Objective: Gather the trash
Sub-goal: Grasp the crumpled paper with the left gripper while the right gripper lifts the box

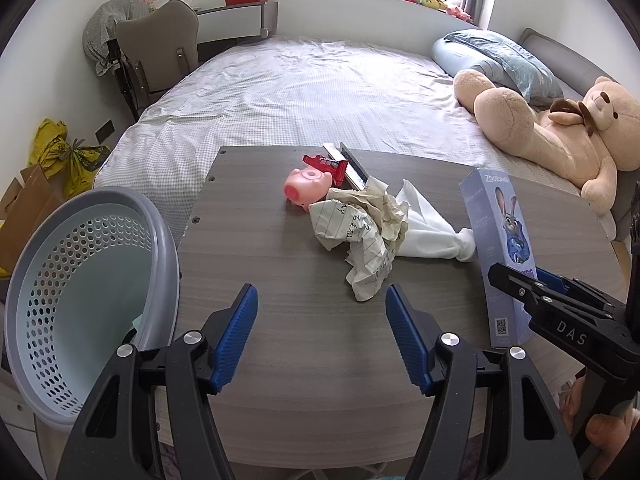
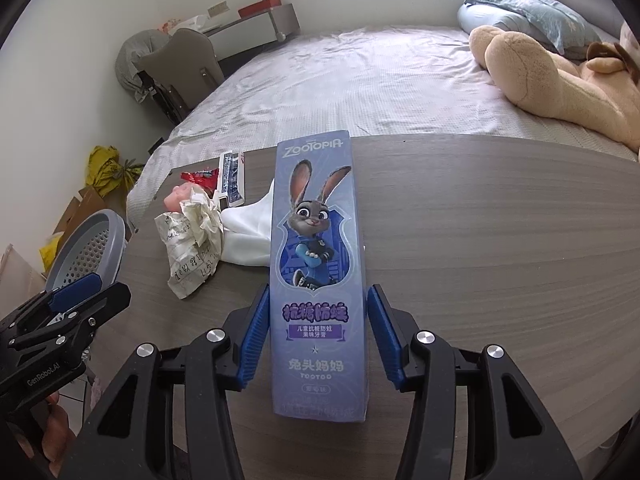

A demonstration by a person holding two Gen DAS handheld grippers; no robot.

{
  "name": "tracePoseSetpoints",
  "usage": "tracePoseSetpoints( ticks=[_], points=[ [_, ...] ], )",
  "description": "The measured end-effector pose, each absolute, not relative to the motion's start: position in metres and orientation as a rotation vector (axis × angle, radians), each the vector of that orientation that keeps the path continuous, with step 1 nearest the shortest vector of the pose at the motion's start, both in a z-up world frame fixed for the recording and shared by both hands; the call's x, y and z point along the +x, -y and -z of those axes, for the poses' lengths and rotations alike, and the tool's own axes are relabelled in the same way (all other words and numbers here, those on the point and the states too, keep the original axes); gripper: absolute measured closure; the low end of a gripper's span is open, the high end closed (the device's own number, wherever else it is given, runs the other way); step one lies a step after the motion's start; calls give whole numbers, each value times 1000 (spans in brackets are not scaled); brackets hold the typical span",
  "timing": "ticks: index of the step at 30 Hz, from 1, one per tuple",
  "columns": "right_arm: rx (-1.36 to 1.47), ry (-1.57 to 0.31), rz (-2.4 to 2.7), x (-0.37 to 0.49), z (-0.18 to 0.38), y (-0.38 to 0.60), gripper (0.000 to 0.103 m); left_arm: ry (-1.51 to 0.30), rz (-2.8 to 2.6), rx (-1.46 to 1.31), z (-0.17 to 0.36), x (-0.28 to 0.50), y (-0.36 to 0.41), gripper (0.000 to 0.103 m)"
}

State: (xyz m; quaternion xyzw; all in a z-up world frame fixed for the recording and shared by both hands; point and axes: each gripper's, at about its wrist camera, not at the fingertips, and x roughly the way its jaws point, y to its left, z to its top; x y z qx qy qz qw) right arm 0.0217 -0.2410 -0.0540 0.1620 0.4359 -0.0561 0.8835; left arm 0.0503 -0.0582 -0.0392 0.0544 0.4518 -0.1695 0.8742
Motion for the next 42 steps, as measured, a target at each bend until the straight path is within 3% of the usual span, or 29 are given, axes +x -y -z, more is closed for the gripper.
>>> tracePoseSetpoints(
  ticks=[39, 41, 42],
  points=[
    [457, -814, 130, -1, 46, 278, 57, -1005, 350, 59, 64, 104, 103, 40],
    [460, -816, 129, -2, 47, 278, 57, -1008, 360, 47, 66, 105, 102, 49],
    [461, -817, 128, -1, 47, 278, 57, -1015, 370, 40, 67, 105, 102, 59]
  ],
)
